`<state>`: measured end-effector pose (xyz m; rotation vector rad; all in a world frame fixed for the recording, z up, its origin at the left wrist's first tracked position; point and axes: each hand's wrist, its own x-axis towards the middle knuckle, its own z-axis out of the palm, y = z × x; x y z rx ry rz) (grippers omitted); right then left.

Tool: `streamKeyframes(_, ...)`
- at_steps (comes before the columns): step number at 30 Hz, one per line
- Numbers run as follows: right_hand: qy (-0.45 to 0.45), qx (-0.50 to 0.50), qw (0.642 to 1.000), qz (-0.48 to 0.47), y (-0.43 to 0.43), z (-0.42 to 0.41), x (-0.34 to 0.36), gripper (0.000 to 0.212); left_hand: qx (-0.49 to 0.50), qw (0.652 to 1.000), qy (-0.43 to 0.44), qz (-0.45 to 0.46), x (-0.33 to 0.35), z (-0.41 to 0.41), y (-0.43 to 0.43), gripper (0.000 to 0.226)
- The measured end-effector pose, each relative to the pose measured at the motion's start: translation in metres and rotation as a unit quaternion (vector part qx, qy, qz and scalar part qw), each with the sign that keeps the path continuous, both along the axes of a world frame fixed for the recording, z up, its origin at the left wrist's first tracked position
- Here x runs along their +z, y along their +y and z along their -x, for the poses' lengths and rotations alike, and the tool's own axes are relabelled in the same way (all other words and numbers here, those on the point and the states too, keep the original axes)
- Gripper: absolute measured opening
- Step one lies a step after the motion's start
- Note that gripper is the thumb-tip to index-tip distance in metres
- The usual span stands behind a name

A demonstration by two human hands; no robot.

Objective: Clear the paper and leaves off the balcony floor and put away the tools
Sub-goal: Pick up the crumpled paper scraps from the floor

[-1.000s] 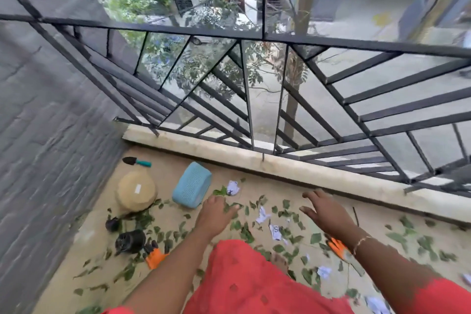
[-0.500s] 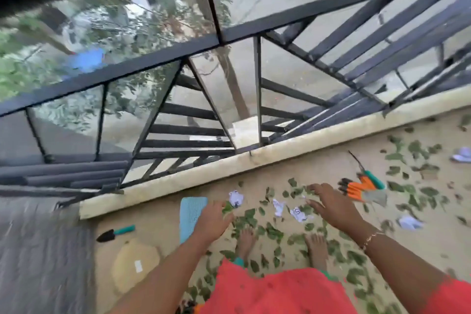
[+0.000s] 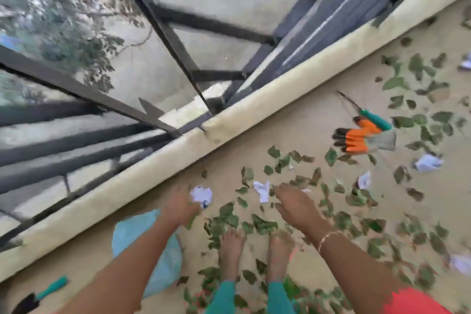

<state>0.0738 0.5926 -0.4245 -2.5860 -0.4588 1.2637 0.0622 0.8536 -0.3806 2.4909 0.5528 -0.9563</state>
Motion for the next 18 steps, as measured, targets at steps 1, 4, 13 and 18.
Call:
streamKeyframes(1,0.003,0.0,1.0,-0.004,0.002,0.003,-0.027,0.043,-0.003,0.999,0.049,-0.014,-0.032,0.0,0.002,0.027)
streamKeyframes(4,-0.003,0.01,1.0,0.001,0.008,0.005,-0.097,0.04,-0.025,0.989,0.141,-0.025,-0.115,0.003,0.007,0.058)
streamKeyframes(13,-0.137,-0.019,0.99,0.039,0.014,0.021,-0.255,0.044,-0.073,0.969,0.181,-0.154,-0.288,0.019,0.017,0.093)
streamKeyframes(18,-0.127,-0.028,0.991,0.025,0.013,0.017,-0.275,0.024,-0.041,0.972,0.151,-0.174,-0.306,0.022,0.011,0.065)
